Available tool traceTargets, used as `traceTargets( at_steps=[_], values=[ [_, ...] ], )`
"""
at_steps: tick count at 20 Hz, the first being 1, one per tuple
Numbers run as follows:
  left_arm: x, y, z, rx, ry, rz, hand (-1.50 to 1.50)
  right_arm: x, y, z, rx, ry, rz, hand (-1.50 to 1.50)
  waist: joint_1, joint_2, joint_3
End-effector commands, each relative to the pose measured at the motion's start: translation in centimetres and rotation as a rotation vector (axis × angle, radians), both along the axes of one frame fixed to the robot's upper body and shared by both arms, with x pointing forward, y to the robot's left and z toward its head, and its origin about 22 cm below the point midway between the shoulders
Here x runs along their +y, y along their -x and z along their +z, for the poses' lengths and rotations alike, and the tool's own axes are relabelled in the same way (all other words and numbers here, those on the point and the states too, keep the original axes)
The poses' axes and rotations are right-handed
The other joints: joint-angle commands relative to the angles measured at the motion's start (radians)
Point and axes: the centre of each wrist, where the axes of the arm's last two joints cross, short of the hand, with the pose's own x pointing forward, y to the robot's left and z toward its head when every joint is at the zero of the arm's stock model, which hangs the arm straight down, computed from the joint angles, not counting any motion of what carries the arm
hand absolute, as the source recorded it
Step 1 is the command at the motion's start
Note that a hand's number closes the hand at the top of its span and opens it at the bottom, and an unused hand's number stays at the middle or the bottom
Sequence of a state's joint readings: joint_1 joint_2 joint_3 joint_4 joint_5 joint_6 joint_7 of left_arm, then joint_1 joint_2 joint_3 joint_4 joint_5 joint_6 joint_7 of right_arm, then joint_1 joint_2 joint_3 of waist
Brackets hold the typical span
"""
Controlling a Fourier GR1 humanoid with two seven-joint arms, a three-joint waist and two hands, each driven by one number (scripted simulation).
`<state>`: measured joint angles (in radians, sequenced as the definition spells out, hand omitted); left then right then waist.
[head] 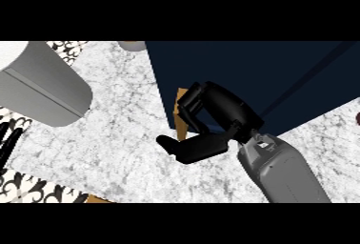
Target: Pick up the bottled water, place it into the cabinet and close the cabinet
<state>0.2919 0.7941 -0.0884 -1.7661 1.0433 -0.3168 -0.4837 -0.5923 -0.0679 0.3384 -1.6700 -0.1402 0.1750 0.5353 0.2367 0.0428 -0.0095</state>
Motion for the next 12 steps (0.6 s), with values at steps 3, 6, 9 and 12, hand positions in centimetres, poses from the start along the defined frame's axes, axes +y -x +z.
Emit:
traceTargets(
  at_steps=[3,6,9,12],
  values=[
    [0.3,0.2,-0.8,0.016,0.014,0.026,-1.50,3.3,-4.9,2.9,-0.008,-0.051,-0.187,1.50,-0.033,0.002,0.003],
    [0.9,0.6,-0.5,0.000,-0.002,0.030,-1.50,3.5,-6.5,2.9,0.008,-0.084,-0.261,1.50,-0.026,-0.002,0.006],
    [1.5,0.7,-0.2,-0.009,0.014,0.022,-1.50,3.2,-7.3,2.9,0.045,-0.129,-0.325,1.50,-0.022,0.001,0.006],
    [1.3,0.9,-0.7,-0.001,0.030,0.038,-1.50,2.9,-7.7,3.2,0.080,-0.205,-0.366,-1.50,-0.040,0.001,0.007]
  ],
)
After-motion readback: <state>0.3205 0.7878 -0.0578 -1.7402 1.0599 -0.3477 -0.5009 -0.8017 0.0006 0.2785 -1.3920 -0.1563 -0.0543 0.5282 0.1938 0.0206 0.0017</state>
